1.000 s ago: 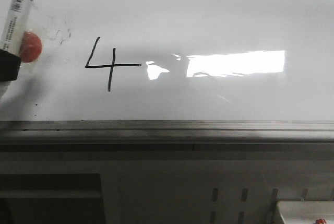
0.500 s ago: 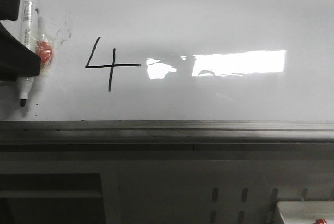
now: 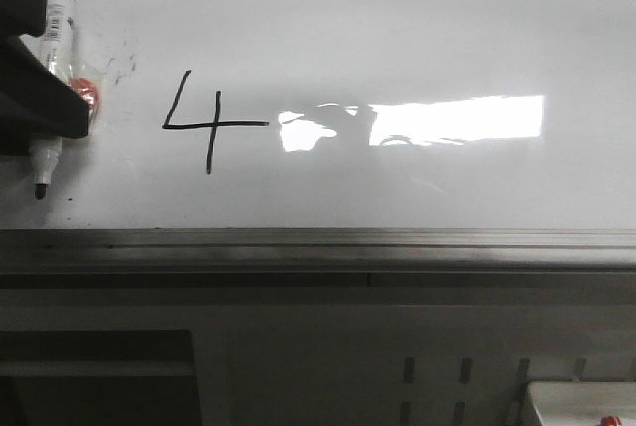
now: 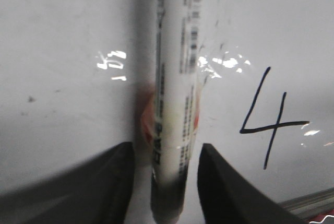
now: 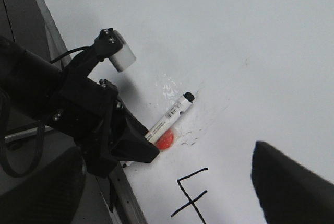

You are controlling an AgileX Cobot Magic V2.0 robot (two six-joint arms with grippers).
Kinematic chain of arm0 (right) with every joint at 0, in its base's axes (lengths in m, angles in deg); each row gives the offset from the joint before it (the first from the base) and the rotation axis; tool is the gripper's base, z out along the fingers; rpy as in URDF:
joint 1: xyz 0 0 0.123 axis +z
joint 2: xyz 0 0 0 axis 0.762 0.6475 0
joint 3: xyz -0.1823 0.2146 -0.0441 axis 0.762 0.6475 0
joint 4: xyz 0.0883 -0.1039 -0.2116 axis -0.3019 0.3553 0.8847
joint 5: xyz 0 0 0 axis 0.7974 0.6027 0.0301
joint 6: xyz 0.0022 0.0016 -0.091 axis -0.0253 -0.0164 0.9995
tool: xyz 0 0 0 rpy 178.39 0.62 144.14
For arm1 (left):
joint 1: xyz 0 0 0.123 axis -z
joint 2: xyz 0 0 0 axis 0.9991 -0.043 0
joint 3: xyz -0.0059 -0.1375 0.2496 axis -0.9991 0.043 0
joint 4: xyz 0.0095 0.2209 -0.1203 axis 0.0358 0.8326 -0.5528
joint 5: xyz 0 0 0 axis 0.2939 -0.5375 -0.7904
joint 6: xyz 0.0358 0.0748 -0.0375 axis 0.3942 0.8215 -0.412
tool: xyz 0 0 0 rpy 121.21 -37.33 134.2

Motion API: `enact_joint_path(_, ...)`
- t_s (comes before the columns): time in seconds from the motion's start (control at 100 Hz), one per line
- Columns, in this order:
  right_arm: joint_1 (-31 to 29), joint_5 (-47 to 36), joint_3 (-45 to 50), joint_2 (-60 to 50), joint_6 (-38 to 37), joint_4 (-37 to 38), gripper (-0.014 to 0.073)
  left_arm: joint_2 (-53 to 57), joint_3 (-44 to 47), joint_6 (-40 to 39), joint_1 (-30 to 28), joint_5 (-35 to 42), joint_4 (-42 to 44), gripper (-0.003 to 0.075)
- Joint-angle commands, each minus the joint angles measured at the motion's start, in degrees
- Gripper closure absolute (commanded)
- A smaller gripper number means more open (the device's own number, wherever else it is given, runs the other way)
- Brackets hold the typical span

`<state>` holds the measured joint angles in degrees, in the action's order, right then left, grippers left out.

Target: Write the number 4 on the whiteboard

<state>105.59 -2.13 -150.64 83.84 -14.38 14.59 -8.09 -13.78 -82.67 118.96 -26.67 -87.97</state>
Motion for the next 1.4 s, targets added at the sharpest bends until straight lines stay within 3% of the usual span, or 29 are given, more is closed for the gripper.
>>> enact_joint_path(0.0, -0.38, -3.37, -1.87, -1.8, -0.1, 0.9, 0.0039, 2.0, -1.76, -0.49, -0.18, 4.05, -0.05, 0.0328)
enact_joint_path(0.08, -0.38, -3.83, -0.53, -3.27, -0.1, 0.9, 0.0148, 4.76, -1.76, -0.49, -0.18, 3.79, 1.4, 0.0336)
enact_joint_path(0.17, -0.38, -4.83, 1.9, -6.29, -0.1, 0.9, 0.0393, 9.54, -1.76, -0.37, -0.18, 3.67, 3.12, 0.0367)
enact_joint_path(0.2, -0.38, -5.35, 2.99, -7.92, -0.1, 0.9, 0.048, 11.79, -1.76, -0.37, -0.18, 3.67, 3.82, 0.0405)
enact_joint_path(0.21, -0.38, -5.68, 3.61, -8.63, -0.1, 0.9, 0.0544, 12.28, -1.76, -0.37, -0.18, 3.67, 4.14, 0.0414)
enact_joint_path(0.26, -0.38, -6.97, 6.0, -10.89, -0.1, 0.9, 0.0664, 15.77, -1.76, -0.28, -0.18, 3.57, 5.58, 0.0502)
enact_joint_path(0.36, -0.38, -9.77, 11.75, -16.88, -0.67, 0.9, 0.0656, 23.41, -0.81, -0.28, -0.18, 3.27, 9.52, 0.0742)
enact_joint_path(0.55, -0.38, -15.64, 26.79, -32.26, -0.67, 0.8, 0.0657, 38.98, 5.13, -0.15, -0.18, 2.25, 19.38, 0.074)
enact_joint_path(0.64, -0.38, -16.01, 33.66, -39.31, -4.62, 0.4, 0.0657, 44.89, 9.07, -0.15, -0.18, 2.1, 26.15, 0.074)
enact_joint_path(0.83, -0.38, -16.01, 44.56, -50.22, -6.71, 0.4, 0.0657, 53.32, 14.17, -0.15, -0.18, 4.03, 26.96, 0.0741)
enact_joint_path(1.39, -0.38, -14.33, 49.68, -54.78, -6.71, 0.4, 0.0658, 55.02, 14.62, -0.15, -0.18, 4.03, 26.86, 0.0741)
